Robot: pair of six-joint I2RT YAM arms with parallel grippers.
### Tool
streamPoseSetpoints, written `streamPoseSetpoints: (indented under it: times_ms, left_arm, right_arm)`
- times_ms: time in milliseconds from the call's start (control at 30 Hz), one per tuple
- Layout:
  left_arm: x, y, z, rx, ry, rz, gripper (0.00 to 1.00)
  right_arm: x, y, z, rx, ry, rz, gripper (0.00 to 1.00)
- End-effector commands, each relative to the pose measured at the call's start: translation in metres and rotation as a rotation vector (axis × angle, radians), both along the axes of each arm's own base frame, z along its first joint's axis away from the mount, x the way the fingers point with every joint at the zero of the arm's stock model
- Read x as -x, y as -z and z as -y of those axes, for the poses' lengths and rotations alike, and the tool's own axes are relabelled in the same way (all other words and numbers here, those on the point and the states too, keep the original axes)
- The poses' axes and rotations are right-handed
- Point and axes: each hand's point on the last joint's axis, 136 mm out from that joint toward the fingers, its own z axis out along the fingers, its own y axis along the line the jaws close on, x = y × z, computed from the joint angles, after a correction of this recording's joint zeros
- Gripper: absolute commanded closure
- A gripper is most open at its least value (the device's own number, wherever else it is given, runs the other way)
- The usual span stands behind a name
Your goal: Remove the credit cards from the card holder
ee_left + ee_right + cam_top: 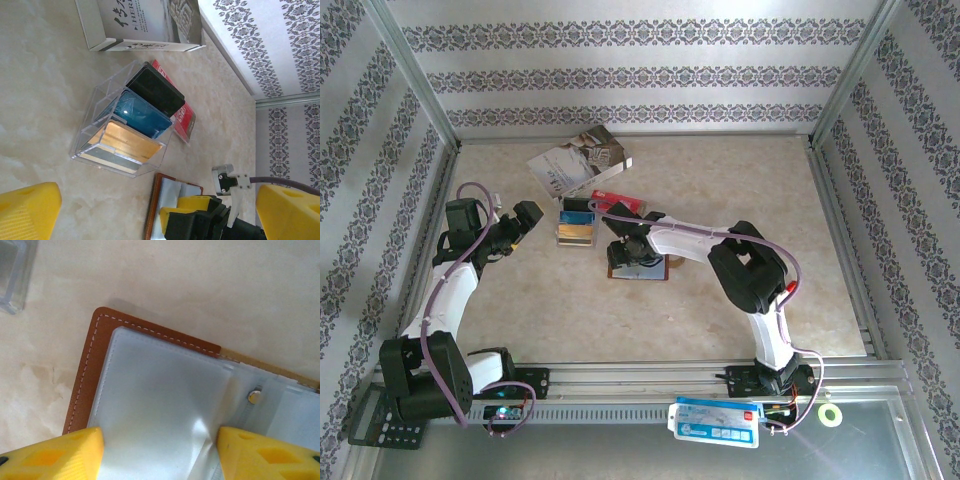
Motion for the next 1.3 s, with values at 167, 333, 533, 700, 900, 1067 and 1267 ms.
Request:
streamPoseSetpoints:
  times_ms: [167, 333, 533, 700, 900, 1067, 1267]
  left_arm:
    - [0.000, -0.005, 0.004, 0.024, 0.014, 0.025, 0.00]
    - [0.000, -0.003, 0.005, 0.028, 0.019, 0.023, 0.00]
    - [-0.002, 0.000, 0.012, 0.039, 0.040, 0.017, 0.00]
    - [-0.002, 0.008, 0.030, 0.043, 0.089, -0.002, 0.01]
    - [0.003, 0.027, 0.061, 0.063, 0.178, -0.062, 0.07]
    - [0.011, 0.041, 0.094, 0.069, 0.264, -0.088, 0.27]
    - [0.030, 0.071, 0.133, 0.076, 0.348, -0.181, 0.60]
  right_arm:
    - [0.018, 0.043, 0.027, 0.163, -0.001, -0.082, 0.43]
    - [0.018, 0.051, 0.033, 0.145, 0.036, -0.102, 0.52]
    - [0.017, 0.051, 0.034, 0.100, 0.043, -0.102, 0.61]
    - [0.015, 0.043, 0.024, 0.031, 0.031, -0.089, 0.67]
    - [0.010, 0.028, 0.010, -0.067, 0.019, -0.071, 0.74]
    - [0.007, 0.020, 0.005, -0.133, 0.037, -0.064, 0.76]
    - [0.003, 0.019, 0.009, -0.152, 0.060, -0.059, 0.78]
